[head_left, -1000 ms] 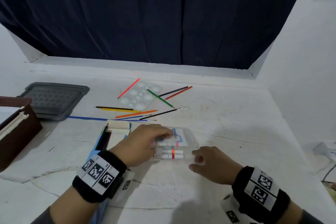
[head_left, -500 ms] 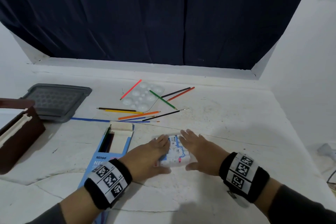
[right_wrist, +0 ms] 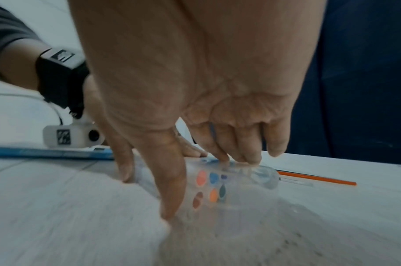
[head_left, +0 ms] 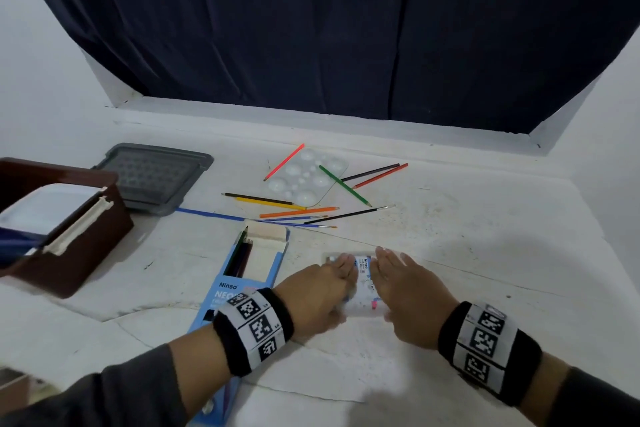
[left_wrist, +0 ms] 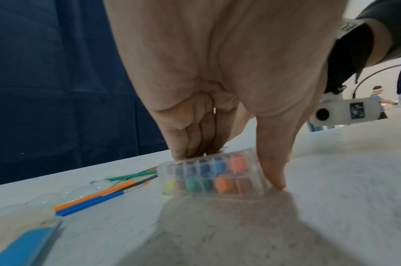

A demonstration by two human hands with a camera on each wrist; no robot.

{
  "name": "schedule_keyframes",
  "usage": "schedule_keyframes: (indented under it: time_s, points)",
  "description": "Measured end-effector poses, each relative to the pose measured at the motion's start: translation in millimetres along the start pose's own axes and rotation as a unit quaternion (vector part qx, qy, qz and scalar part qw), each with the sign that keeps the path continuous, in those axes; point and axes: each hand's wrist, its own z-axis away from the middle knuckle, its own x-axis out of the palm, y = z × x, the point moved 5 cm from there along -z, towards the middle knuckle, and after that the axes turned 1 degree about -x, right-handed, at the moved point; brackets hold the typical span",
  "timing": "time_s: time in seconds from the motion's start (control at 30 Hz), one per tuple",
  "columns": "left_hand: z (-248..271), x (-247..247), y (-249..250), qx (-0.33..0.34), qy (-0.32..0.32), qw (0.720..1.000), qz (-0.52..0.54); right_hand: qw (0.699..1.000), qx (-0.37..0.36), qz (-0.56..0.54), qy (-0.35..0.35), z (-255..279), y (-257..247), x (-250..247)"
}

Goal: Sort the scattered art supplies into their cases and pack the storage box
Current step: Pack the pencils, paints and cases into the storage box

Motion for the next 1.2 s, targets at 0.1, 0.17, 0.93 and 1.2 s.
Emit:
schedule_keyframes:
  time_s: [0.1,0.17,0.93,1.2]
  points:
    - [0.8,-2.9,-6.6,0.004,-0.007,0.999,0.042,0.998,-0.012,-0.067,-0.015,-0.8,9.8,-6.4]
    - [2.9,-2.6,-7.7,0.001,-0.003,0.998,0.065,0.991,-0.011,-0.129,-0.040,-4.2,13.3,-9.8]
    - [210.0,-88.1,-188.8,-0.110,0.463,0.830,0.291,0.944,0.026,-0.264,0.198,-74.2,-115.0,-140.3]
    - [340.8,-74.1,-337.6,-0.130,0.502,0.807,0.284,0.943,-0.012,-0.247,0.221,-172.8,-273.3,-201.0]
